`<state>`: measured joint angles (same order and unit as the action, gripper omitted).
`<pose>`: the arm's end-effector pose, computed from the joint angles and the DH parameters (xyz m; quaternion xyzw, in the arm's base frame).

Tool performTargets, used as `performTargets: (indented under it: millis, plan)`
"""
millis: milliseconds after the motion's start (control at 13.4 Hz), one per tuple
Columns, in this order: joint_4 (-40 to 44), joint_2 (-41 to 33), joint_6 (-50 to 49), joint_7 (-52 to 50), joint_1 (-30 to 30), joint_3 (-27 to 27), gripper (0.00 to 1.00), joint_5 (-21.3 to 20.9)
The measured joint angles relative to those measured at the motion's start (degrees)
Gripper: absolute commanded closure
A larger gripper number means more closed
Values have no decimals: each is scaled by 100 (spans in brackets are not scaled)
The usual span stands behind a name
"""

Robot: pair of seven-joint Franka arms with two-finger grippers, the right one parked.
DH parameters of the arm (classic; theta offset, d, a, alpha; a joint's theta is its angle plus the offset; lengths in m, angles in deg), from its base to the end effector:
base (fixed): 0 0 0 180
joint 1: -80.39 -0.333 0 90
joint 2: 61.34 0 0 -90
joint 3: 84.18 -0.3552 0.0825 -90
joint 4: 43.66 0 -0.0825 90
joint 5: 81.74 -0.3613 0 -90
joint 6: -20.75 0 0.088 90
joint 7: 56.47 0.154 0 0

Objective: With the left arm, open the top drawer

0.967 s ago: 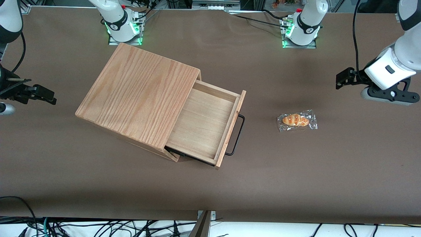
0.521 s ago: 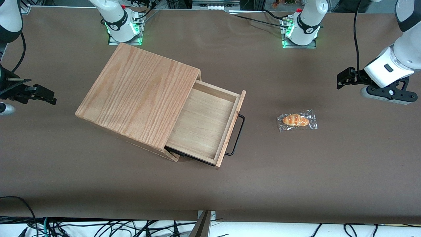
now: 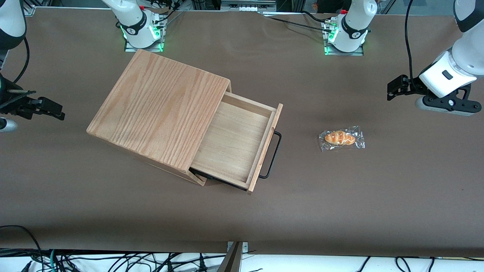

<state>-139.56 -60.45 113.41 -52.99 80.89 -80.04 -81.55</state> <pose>0.5314 -0.0434 0.5662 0.9968 -0.0706 -0.0360 0.0018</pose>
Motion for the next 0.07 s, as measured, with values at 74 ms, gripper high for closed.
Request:
performTargets:
  millis: [74]
  plan:
    - [-5, 0, 0, -2, 0, 0, 0, 0]
